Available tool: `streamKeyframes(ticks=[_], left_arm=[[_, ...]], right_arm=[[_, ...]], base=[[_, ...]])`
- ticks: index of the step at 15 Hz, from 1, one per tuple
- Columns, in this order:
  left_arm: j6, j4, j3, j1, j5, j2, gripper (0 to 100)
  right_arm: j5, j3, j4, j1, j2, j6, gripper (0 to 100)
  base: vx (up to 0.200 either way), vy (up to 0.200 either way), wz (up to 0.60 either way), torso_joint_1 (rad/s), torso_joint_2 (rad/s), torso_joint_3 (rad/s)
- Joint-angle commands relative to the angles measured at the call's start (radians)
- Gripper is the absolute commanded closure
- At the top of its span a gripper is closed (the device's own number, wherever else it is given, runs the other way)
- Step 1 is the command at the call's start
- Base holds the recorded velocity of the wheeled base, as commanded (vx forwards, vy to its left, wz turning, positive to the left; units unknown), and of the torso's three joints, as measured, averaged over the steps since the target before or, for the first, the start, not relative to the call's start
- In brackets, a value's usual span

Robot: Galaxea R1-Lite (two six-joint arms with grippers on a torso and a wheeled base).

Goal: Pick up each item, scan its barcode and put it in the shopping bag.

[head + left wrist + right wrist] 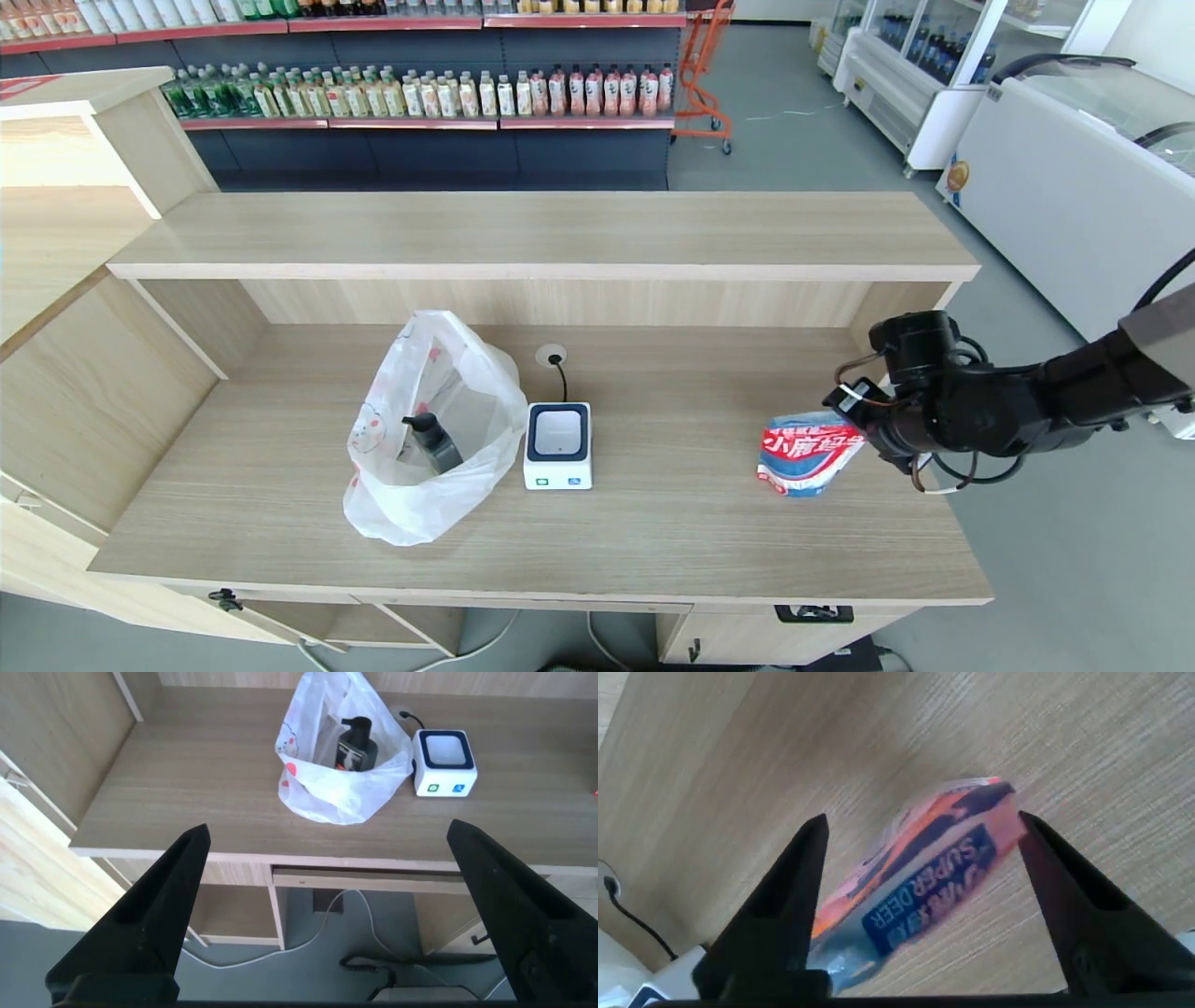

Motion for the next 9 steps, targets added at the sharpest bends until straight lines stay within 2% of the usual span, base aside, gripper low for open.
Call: streamKeyframes(ticks=[1, 3, 9], left_arm=[[0.000, 0.000, 0.000, 0.000, 0.000, 0.000, 0], [0.000, 0.000, 0.000, 0.000, 0.000, 0.000, 0], [0.000, 0.000, 0.000, 0.000, 0.000, 0.000, 0]], right_arm=[[0.001, -0.086, -0.002, 0.032, 0.113, -0.008, 100], [-0.006, -0.119, -0.005, 0.057, 0.155, -0.045, 100], [-0.065, -0.106, -0.008, 0.094, 0.215, -0.255, 100]], base=[[0.000, 0.000, 0.00, 0.000, 0.00, 0.000], [0.000, 0.000, 0.00, 0.000, 0.00, 0.000], [0.000, 0.000, 0.00, 0.000, 0.00, 0.000]])
